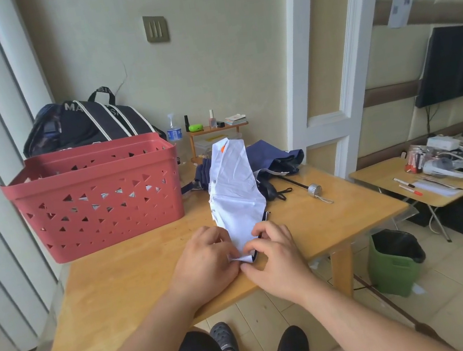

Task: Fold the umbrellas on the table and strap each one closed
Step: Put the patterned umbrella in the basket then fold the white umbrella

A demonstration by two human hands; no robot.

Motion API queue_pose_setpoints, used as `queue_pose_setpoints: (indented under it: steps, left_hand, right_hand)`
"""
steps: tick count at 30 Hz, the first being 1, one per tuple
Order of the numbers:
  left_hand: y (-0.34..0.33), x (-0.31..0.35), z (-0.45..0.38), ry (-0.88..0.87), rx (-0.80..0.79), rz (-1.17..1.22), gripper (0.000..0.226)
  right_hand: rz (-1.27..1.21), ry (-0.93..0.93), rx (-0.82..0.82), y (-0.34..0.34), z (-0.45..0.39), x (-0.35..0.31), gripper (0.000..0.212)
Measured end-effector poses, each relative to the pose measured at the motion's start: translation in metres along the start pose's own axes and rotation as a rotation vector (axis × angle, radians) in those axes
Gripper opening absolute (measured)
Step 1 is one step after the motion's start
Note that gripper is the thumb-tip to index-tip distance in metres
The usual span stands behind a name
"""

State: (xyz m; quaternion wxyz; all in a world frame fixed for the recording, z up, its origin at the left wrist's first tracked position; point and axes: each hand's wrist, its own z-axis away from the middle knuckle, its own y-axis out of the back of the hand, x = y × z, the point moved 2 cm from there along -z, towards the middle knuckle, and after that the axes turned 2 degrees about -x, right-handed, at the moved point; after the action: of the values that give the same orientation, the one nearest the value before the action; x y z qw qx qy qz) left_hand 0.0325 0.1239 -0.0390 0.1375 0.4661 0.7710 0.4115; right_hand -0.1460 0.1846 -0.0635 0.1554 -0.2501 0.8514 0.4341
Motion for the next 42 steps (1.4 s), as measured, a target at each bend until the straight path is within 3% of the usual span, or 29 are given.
queue_pose_setpoints:
  steps: [6, 11, 15, 17, 20, 23, 26, 27, 28, 30, 32, 33, 36, 42]
  left_hand:
    - [0.002, 0.007, -0.001, -0.099, -0.080, -0.016, 0.003]
    - [0.000, 0.010, 0.000, -0.120, -0.226, 0.013, 0.007]
    - [-0.002, 0.009, -0.001, -0.138, -0.179, 0.044, 0.020]
    - [-0.003, 0.007, 0.000, -0.096, -0.194, 0.042, 0.032]
    - [-0.001, 0.005, -0.002, -0.052, -0.258, 0.048, 0.026]
    - [0.003, -0.001, -0.023, 0.089, -0.309, 0.124, 0.030]
    - [-0.001, -0.015, -0.069, 0.164, -0.165, 0.127, 0.027]
    - [-0.007, -0.021, -0.085, 0.166, -0.183, 0.114, 0.029]
    - [-0.015, -0.025, -0.099, 0.171, -0.278, 0.074, 0.037]
    - [-0.041, -0.034, -0.109, 0.157, -0.613, -0.101, 0.057]
    - [-0.060, -0.042, -0.100, 0.143, -0.872, -0.225, 0.072]
    - [-0.066, -0.045, -0.094, 0.141, -0.904, -0.241, 0.076]
    - [-0.069, -0.048, -0.086, 0.122, -0.851, -0.247, 0.088]
    - [-0.070, -0.057, -0.079, 0.107, -0.597, -0.125, 0.075]
  right_hand:
    - [0.084, 0.107, -0.217, 0.001, -0.002, -0.003, 0.030]
    - [-0.034, -0.096, -0.253, 0.020, -0.038, 0.010, 0.031]
    - [0.099, -0.165, -0.269, 0.025, -0.093, 0.038, 0.036]
    - [0.180, -0.208, -0.402, 0.020, -0.109, 0.052, 0.048]
    - [0.376, -0.199, -0.568, 0.003, -0.105, 0.065, 0.051]
    - [0.420, -0.181, -0.521, -0.004, -0.101, 0.072, 0.049]
    - [0.399, -0.154, -0.496, -0.005, -0.104, 0.077, 0.049]
    - [0.358, -0.144, -0.471, -0.006, -0.105, 0.079, 0.047]
    - [0.279, -0.128, -0.409, -0.005, -0.106, 0.081, 0.043]
    - [0.027, -0.192, -0.177, 0.002, -0.107, 0.090, 0.035]
    - [-0.204, -0.410, 0.071, 0.016, -0.104, 0.101, 0.033]
    - [-0.278, -0.501, 0.142, 0.020, -0.101, 0.105, 0.035]
    - [-0.243, -0.507, 0.082, 0.018, -0.101, 0.106, 0.039]
    - [0.291, -0.234, -0.337, 0.015, -0.136, 0.107, 0.029]
